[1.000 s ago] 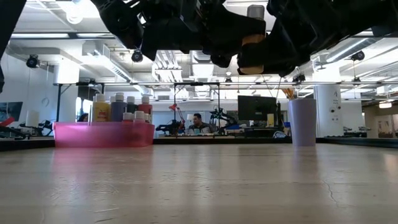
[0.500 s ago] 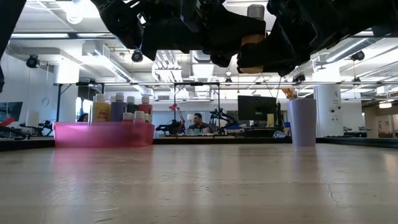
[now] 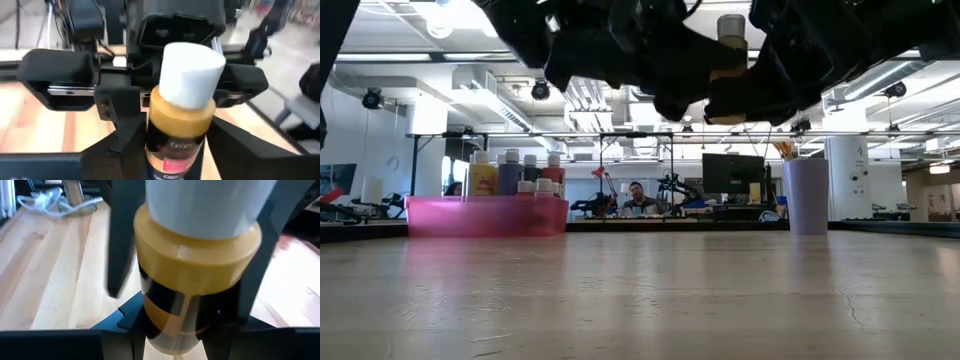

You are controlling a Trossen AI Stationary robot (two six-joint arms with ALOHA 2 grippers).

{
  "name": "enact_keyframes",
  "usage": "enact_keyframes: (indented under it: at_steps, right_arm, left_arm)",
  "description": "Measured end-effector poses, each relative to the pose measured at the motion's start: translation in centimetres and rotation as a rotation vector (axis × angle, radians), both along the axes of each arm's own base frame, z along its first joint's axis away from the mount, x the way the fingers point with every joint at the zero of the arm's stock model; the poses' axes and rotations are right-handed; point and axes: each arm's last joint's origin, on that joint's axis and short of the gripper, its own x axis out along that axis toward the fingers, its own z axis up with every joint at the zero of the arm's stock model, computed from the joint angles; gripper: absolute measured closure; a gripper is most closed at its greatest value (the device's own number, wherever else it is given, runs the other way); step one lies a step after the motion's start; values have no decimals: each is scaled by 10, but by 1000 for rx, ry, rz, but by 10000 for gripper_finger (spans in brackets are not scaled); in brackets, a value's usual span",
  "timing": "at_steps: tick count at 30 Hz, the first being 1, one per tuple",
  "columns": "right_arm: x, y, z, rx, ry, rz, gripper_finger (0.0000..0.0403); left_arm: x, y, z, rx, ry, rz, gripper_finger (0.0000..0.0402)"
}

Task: Pick & Place Paint Supplies
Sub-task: Put the small yellow paint bottle into the pink bin

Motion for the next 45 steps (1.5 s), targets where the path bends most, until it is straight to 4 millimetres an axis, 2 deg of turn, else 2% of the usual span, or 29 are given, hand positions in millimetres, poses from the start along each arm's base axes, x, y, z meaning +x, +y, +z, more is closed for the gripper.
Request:
enact_keyframes:
  at_steps: [8,11,16,32,45]
  right_arm:
    - [-2,0,-2,1,37,17,270]
    - [-3,0,-4,38,55,31,269]
    - [-6,-1,-9,65,112,10,268]
    - [-7,-1,-13,203,164,46,270]
    - [5,-4,0,114,165,22,270]
  left_arm:
    - [-2,2,32,128,217,34,132]
    - [-3,2,43,151,271,32,125]
    - [0,1,61,163,251,27,124]
    - [-1,0,59,203,266,22,124]
    - [0,1,59,173,271,104,124]
